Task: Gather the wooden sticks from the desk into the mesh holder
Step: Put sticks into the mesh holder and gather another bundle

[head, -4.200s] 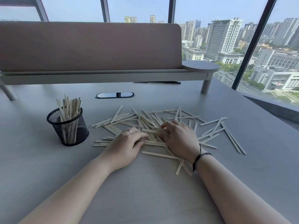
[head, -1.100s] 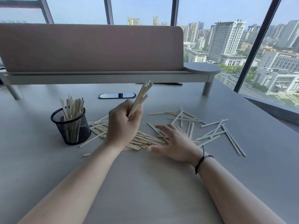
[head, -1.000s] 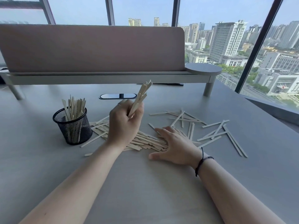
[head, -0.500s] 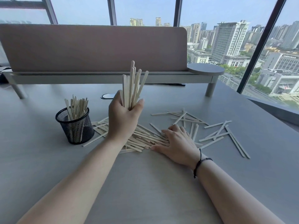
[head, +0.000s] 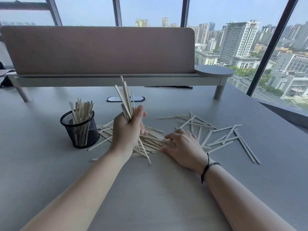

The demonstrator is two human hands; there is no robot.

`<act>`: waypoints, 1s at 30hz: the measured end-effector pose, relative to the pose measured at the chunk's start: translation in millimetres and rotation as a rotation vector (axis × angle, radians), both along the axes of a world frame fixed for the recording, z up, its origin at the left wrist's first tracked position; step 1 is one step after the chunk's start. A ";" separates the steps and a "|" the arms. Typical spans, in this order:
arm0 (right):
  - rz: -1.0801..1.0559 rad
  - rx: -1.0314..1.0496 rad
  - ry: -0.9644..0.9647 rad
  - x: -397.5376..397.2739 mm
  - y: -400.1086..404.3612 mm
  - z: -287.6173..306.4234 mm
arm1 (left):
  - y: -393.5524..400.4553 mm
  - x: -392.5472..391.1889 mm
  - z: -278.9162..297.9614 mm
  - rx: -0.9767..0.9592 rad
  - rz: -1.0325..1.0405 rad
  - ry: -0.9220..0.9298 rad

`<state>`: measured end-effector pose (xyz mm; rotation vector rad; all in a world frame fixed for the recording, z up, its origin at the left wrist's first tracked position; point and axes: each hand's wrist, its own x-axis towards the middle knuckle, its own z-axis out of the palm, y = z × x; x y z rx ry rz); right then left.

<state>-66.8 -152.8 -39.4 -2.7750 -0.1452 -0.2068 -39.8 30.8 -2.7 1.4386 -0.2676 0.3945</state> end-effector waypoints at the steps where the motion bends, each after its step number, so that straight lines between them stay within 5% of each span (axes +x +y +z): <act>1: 0.001 -0.006 -0.001 -0.1 0.1 -0.3 | 2.9 -1.2 -2.3 0.006 -0.011 0.012; 8: -0.001 -0.024 -0.008 -1.9 2.7 -0.5 | 23.5 2.1 5.3 0.029 -0.005 -0.055; 13: -0.002 -0.029 -0.007 -1.7 1.5 -1.4 | 23.2 -2.8 2.7 0.308 0.049 -0.228; 20: -0.009 -0.046 0.011 -4.7 3.4 1.5 | 17.2 -7.2 -18.3 0.262 0.083 -0.033; 30: 0.039 -0.168 -0.059 -0.2 56.7 3.7 | 32.0 -14.4 -35.9 0.265 0.078 0.010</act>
